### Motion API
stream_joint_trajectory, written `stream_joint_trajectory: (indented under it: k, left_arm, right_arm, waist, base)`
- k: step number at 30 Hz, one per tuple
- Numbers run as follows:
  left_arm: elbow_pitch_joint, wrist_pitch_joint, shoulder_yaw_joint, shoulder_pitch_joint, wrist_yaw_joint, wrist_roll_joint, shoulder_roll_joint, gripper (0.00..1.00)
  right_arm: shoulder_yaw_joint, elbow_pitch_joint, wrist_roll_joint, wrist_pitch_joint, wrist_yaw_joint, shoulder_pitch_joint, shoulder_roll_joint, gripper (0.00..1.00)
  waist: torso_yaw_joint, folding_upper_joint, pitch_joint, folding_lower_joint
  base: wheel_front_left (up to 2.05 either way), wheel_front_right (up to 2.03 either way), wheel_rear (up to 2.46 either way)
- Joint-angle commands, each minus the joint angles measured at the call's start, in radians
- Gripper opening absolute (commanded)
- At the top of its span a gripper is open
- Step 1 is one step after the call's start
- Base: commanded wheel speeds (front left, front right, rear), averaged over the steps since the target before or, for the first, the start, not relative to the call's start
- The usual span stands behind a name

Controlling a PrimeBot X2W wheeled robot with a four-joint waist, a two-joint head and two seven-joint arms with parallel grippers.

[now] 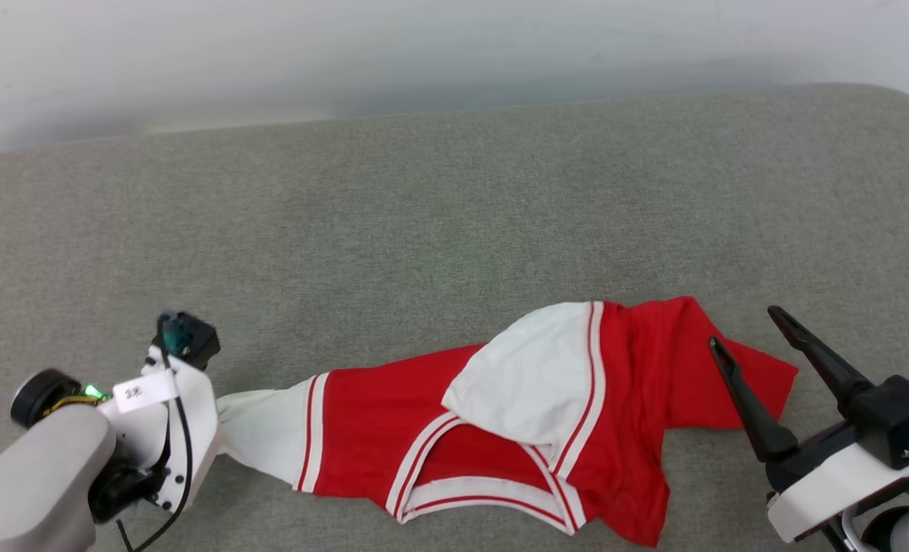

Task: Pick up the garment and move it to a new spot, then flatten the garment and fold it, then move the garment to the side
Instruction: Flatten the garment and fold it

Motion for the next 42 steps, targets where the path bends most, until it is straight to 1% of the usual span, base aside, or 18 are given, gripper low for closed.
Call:
stream_joint_trajectory:
  k: [1, 5, 6, 9, 10, 14, 15, 16, 21, 24, 27, 31, 34, 38, 42]
  left_arm:
    - [0.008, -0.021, 0.009, 0.030, 0.016, -0.014, 0.001, 0.00]
    - [0.015, -0.097, 0.029, 0.062, 0.046, -0.014, -0.007, 0.00]
    - [0.012, -0.130, 0.036, 0.063, 0.057, -0.005, -0.009, 1.00]
    - [-0.011, -0.249, 0.062, 0.069, 0.100, 0.029, -0.019, 1.00]
    - [-0.022, -0.295, 0.076, 0.076, 0.120, 0.038, -0.022, 1.00]
    - [-0.074, -0.491, 0.133, 0.111, 0.228, 0.083, -0.035, 1.00]
    - [-0.074, -0.491, 0.133, 0.111, 0.228, 0.083, -0.035, 1.00]
    - [-0.090, -0.536, 0.149, 0.121, 0.254, 0.091, -0.040, 1.00]
    - [-0.169, -0.706, 0.191, 0.191, 0.376, 0.130, -0.066, 1.00]
    - [-0.206, -0.789, 0.215, 0.237, 0.441, 0.145, -0.086, 1.00]
    - [-0.231, -0.847, 0.230, 0.271, 0.496, 0.161, -0.112, 1.00]
    - [-0.258, -0.888, 0.267, 0.300, 0.548, 0.193, -0.153, 1.00]
    - [-0.297, -0.895, 0.300, 0.322, 0.575, 0.233, -0.196, 1.00]
    - [-0.350, -0.897, 0.351, 0.347, 0.573, 0.305, -0.265, 1.00]
    - [-0.358, -0.895, 0.395, 0.363, 0.544, 0.359, -0.329, 1.00]
  right_arm:
    - [0.004, 0.000, 0.006, 0.008, -0.001, 0.002, -0.012, 1.00]
    - [0.021, -0.005, 0.007, 0.024, -0.001, -0.035, -0.042, 1.00]
    - [0.028, -0.008, 0.009, 0.029, -0.001, -0.047, -0.051, 1.00]
    - [0.055, -0.018, 0.018, 0.046, -0.001, -0.105, -0.092, 1.00]
    - [0.072, -0.022, 0.019, 0.056, -0.001, -0.131, -0.110, 1.00]
    - [0.186, -0.045, 0.058, 0.141, -0.001, -0.260, -0.194, 1.00]
    - [0.186, -0.045, 0.058, 0.141, -0.001, -0.260, -0.194, 1.00]
    - [0.220, -0.054, 0.072, 0.167, -0.001, -0.296, -0.213, 1.00]
    - [0.435, -0.082, 0.188, 0.345, -0.001, -0.477, -0.296, 1.00]
    - [0.592, -0.084, 0.284, 0.468, -0.001, -0.592, -0.333, 1.00]
    - [0.749, -0.080, 0.390, 0.597, -0.001, -0.694, -0.352, 1.00]
    - [0.911, -0.041, 0.498, 0.708, -0.001, -0.799, -0.340, 1.00]
    - [0.996, 0.009, 0.554, 0.744, -0.001, -0.854, -0.323, 1.00]
    - [1.045, 0.085, 0.600, 0.733, -0.001, -0.870, -0.285, 1.00]
    - [1.061, 0.158, 0.611, 0.721, -0.001, -0.826, -0.250, 1.00]
  waist:
    - [0.011, 0.0000, -0.010, -0.0001]
    - [0.027, 0.0000, -0.028, -0.0001]
    - [0.032, 0.0000, -0.032, -0.0001]
    - [0.047, 0.0000, -0.048, -0.0001]
    - [0.051, 0.0000, -0.053, -0.0001]
    - [0.072, 0.0000, -0.067, -0.0001]
    - [0.072, 0.0000, -0.067, -0.0001]
    - [0.077, 0.0000, -0.069, -0.0001]
    - [0.098, 0.0000, -0.067, -0.0001]
    - [0.110, 0.0000, -0.060, -0.0001]
    - [0.123, 0.0000, -0.050, -0.0001]
    - [0.143, 0.0000, -0.027, -0.0001]
    - [0.161, 0.0000, -0.006, -0.0001]
    - [0.193, 0.0000, 0.030, -0.0001]
    - [0.219, 0.0000, 0.063, -0.0001]
  base:
    - [0.00, 0.00, 0.00]
    - [0.00, 0.00, 0.00]
    - [0.00, 0.00, 0.00]
    - [0.00, 0.00, 0.00]
    - [0.00, 0.00, 0.00]
    - [0.00, 0.00, 0.00]
    - [0.00, 0.00, 0.00]
    - [0.00, 0.00, 0.00]
    - [0.00, 0.00, 0.00]
    - [0.00, 0.00, 0.00]
    - [0.00, 0.00, 0.00]
    - [0.00, 0.00, 0.00]
    - [0.00, 0.00, 0.00]
    - [0.00, 0.00, 0.00]
    - [0.00, 0.00, 0.00]
